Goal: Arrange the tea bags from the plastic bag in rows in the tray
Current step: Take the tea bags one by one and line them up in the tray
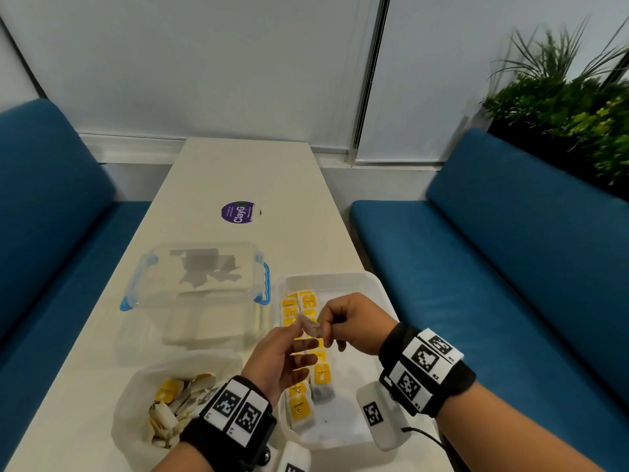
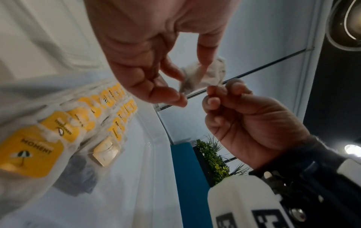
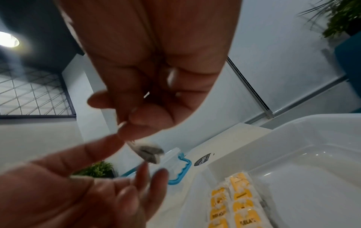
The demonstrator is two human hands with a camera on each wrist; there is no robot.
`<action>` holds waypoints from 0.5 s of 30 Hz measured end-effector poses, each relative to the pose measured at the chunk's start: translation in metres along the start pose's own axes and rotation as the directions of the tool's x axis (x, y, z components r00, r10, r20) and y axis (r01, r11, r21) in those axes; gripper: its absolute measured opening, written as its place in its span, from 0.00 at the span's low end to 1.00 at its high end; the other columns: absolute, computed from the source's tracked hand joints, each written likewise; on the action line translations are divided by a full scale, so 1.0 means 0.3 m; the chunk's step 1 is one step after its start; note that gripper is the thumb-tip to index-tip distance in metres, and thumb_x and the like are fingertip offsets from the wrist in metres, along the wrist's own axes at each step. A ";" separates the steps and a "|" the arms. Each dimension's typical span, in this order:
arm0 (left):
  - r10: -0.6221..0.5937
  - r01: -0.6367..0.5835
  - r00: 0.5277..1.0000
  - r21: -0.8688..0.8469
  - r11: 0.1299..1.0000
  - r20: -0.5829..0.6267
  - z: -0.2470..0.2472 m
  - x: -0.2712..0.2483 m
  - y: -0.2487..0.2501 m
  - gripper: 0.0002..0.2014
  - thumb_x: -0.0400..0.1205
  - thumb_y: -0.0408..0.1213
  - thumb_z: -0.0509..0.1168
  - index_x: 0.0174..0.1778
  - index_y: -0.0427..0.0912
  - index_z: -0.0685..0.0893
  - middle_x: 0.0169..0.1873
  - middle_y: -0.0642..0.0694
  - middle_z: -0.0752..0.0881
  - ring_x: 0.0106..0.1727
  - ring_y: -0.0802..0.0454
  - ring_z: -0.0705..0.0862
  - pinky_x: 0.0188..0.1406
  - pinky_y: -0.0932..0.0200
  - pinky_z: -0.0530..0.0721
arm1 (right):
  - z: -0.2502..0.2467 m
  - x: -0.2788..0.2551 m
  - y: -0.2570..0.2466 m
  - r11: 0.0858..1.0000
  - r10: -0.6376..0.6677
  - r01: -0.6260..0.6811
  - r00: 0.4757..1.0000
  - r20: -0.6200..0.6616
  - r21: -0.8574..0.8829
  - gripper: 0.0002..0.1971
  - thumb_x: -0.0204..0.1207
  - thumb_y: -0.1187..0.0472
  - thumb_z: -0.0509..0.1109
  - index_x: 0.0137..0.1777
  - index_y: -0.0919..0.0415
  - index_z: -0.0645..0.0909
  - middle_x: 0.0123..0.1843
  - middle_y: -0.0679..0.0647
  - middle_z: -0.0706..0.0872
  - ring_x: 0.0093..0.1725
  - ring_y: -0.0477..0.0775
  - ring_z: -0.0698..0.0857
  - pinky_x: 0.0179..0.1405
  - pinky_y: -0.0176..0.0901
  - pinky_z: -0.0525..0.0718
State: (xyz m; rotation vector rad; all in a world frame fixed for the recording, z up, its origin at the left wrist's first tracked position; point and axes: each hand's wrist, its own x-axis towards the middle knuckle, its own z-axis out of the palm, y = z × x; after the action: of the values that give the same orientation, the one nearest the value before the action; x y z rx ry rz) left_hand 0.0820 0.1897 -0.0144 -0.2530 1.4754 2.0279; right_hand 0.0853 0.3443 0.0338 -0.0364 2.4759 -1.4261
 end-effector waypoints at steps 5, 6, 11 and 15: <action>0.093 -0.093 0.996 0.011 0.996 -0.001 -0.011 0.002 -0.006 0.06 0.79 0.32 0.66 0.51 0.39 0.80 0.34 0.44 0.87 0.26 0.54 0.82 0.23 0.64 0.79 | -0.012 0.003 0.014 0.988 -0.021 0.020 1.000 0.008 0.152 0.16 0.73 0.80 0.66 0.34 0.57 0.76 0.27 0.52 0.81 0.29 0.53 0.83 0.23 0.38 0.82; 0.107 -0.107 0.994 0.041 0.993 0.006 -0.013 0.004 -0.008 0.03 0.79 0.31 0.66 0.47 0.38 0.80 0.30 0.46 0.86 0.24 0.56 0.80 0.22 0.64 0.78 | -0.009 0.001 0.016 0.984 -0.010 0.008 1.000 0.008 0.178 0.14 0.73 0.79 0.67 0.38 0.58 0.74 0.28 0.54 0.80 0.28 0.52 0.83 0.21 0.38 0.81; 0.143 -0.140 0.990 0.205 0.969 0.000 -0.030 -0.002 -0.009 0.09 0.75 0.32 0.71 0.33 0.39 0.77 0.22 0.48 0.82 0.21 0.56 0.76 0.23 0.65 0.74 | 0.027 -0.017 0.022 0.978 0.013 -0.028 0.997 0.072 0.206 0.13 0.72 0.66 0.75 0.50 0.54 0.76 0.31 0.52 0.81 0.29 0.49 0.83 0.17 0.37 0.79; 0.113 -0.114 0.993 0.293 0.949 0.020 -0.058 -0.027 -0.014 0.09 0.77 0.29 0.66 0.32 0.42 0.80 0.23 0.50 0.83 0.21 0.59 0.76 0.23 0.67 0.73 | 0.054 -0.035 0.021 0.962 -0.036 -0.015 0.982 0.184 0.272 0.20 0.71 0.75 0.72 0.55 0.51 0.78 0.31 0.52 0.83 0.29 0.50 0.84 0.17 0.36 0.79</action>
State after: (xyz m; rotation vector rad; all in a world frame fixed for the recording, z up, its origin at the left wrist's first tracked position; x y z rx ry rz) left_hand 0.0876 0.1717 -0.0201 -0.0427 1.8012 1.8599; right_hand 0.1002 0.3354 0.0232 -0.1217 2.1156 -1.6725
